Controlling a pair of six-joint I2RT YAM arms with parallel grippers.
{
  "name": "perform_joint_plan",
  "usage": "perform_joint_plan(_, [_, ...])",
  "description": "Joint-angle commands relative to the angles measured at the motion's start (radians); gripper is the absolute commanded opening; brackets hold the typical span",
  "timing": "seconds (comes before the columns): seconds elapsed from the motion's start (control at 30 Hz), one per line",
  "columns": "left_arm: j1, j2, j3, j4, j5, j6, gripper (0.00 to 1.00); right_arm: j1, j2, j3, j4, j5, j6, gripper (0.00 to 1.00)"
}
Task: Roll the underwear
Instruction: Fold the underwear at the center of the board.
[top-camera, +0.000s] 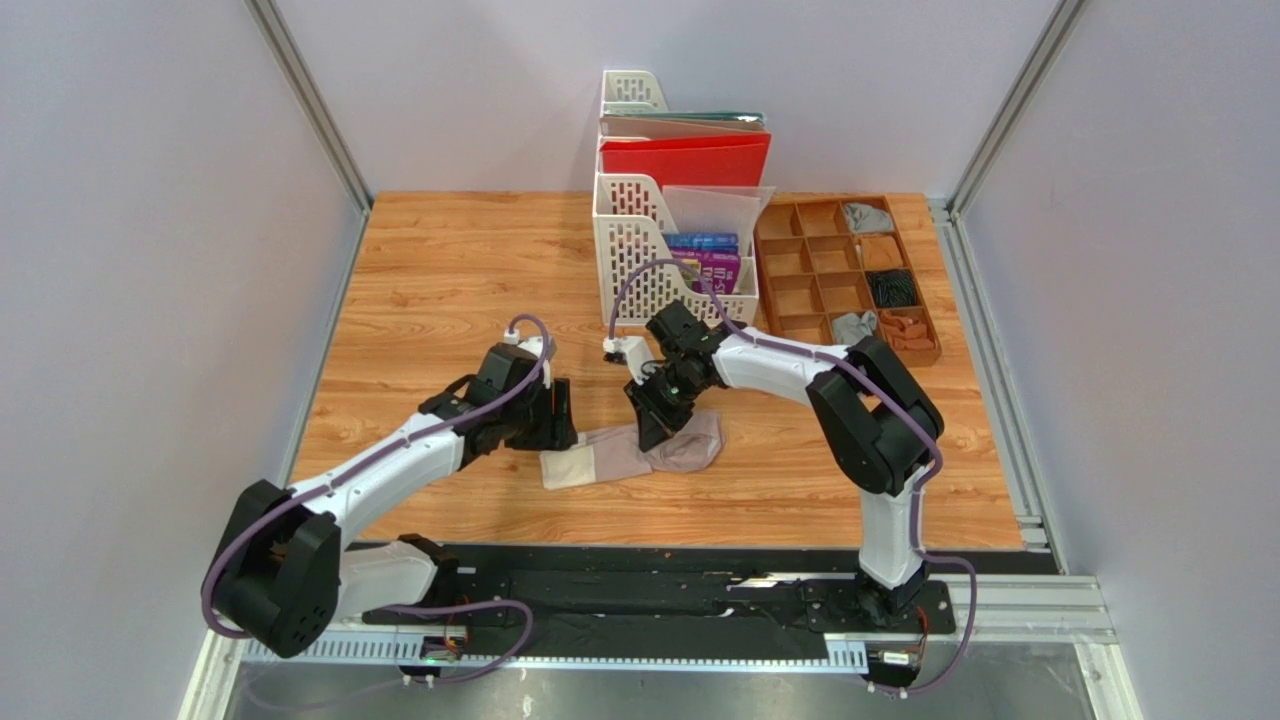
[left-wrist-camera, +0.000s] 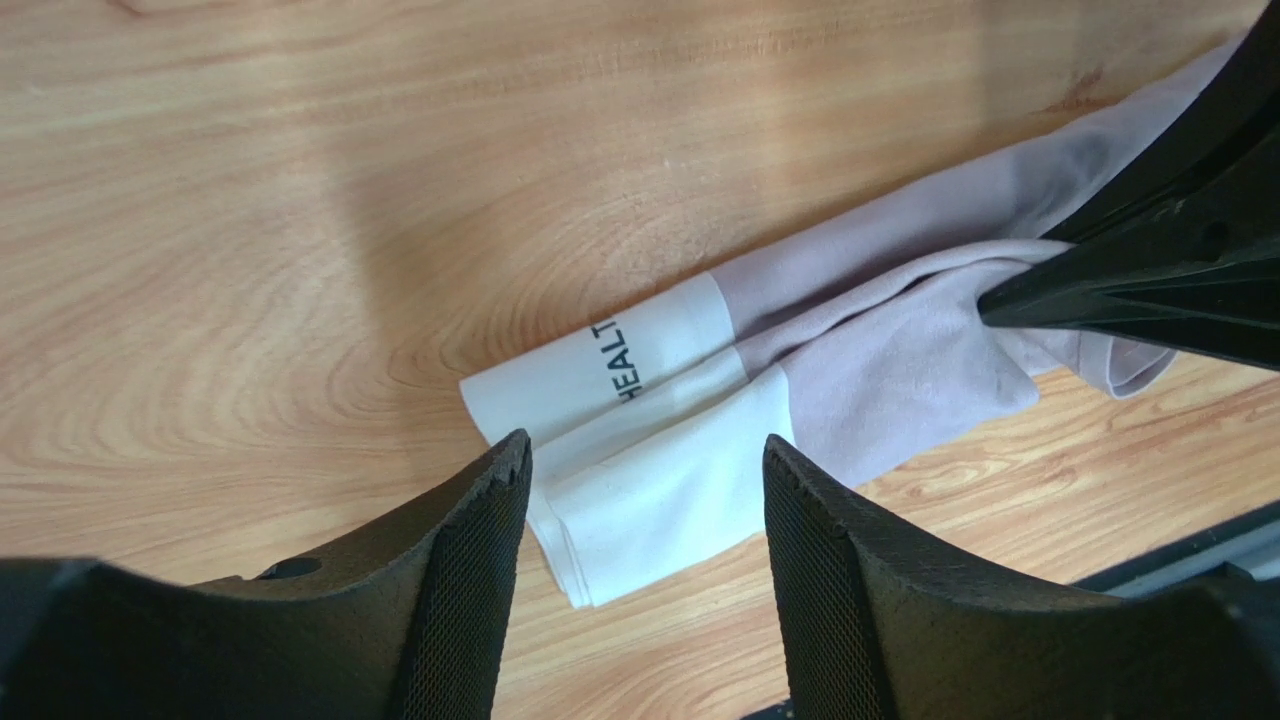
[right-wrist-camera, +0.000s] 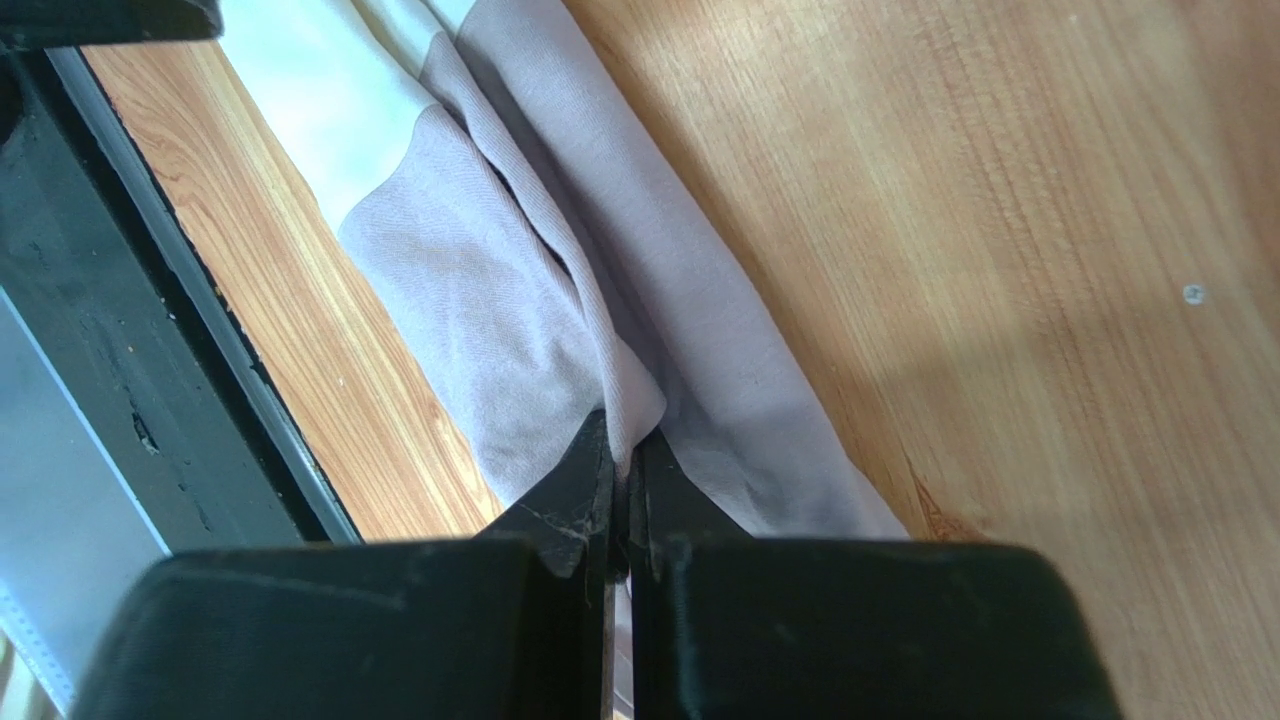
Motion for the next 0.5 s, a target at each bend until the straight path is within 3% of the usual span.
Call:
perform_joint_plan(0.0, [0.005,-0.049,0.006,0.049,-0.072,0.054,0.64,-0.011,0.02,0.049,-0.005,-0.037,0.001,0.0])
perform_joint_plan(0.23, [0.004,0.007,-0.039,0.236,-0.024,0.135,0.64,-0.021,0.019,0.055,0.003,-0.045,0.007,0.0])
perform_joint_plan(0.47, [0.005,0.172,0.019,0.286,0.008,0.158,0.64,-0.043,0.031,0.066,0.015,-0.06,0.023,0.0])
